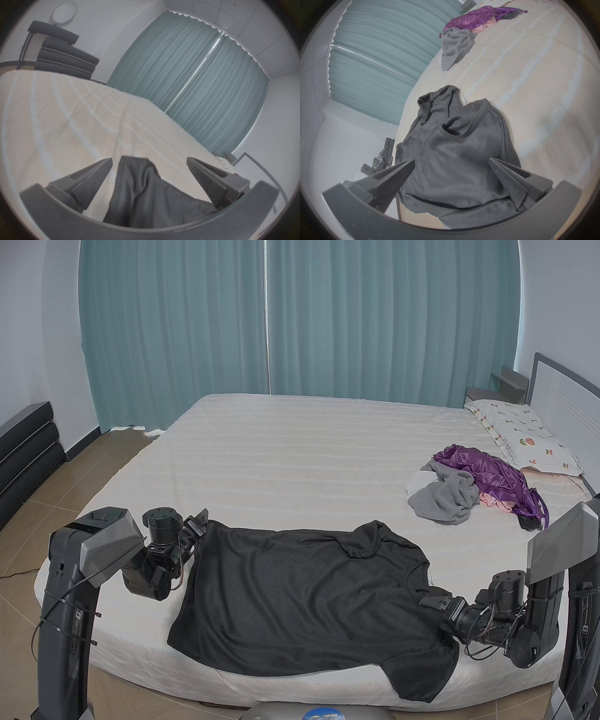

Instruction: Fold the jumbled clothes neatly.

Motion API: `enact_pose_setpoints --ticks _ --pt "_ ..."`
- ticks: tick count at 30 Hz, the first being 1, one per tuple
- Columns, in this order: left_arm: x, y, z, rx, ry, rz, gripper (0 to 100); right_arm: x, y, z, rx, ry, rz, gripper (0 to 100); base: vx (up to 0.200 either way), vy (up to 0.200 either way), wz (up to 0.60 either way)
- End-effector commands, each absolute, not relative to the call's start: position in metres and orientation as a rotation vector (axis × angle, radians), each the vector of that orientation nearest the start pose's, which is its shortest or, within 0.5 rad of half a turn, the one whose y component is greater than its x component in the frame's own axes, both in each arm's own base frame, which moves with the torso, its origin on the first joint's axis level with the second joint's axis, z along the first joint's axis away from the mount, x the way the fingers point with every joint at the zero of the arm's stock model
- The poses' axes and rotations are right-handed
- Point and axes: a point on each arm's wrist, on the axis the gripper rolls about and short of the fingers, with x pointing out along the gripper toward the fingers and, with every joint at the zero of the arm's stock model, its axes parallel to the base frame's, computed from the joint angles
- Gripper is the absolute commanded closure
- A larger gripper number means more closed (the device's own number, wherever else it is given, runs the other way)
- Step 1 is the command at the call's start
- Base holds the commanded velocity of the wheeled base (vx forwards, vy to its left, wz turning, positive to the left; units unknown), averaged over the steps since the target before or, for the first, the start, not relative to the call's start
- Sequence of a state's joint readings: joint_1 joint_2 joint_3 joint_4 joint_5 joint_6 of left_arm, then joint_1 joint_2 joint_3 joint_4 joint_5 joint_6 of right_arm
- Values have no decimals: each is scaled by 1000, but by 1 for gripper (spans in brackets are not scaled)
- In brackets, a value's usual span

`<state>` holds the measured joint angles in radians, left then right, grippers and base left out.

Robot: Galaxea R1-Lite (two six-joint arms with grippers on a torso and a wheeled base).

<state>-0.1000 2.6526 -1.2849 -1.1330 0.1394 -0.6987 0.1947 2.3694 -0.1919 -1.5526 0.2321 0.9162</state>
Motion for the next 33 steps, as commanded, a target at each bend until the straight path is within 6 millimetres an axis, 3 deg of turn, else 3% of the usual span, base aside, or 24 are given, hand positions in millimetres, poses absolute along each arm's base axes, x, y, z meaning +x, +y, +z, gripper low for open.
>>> enact_pose_setpoints --ticks 1,6,12,19,27,33 --pt "425 -37 9 -748 254 113 0 269 73 -20 848 641 128 0 0 0 0" --pt "393 -35 12 -802 331 145 0 284 85 -13 775 560 164 0 0 0 0" --pt "346 -32 16 -821 422 188 0 322 99 4 685 490 167 0 0 0 0" --pt "308 -28 4 -872 444 210 0 369 149 8 655 571 225 0 0 0 0" --pt "289 -25 -5 -877 432 196 0 407 187 -33 609 698 218 0 0 0 0" --pt "291 -21 -11 -880 409 196 0 424 194 -38 600 727 205 0 0 0 0"
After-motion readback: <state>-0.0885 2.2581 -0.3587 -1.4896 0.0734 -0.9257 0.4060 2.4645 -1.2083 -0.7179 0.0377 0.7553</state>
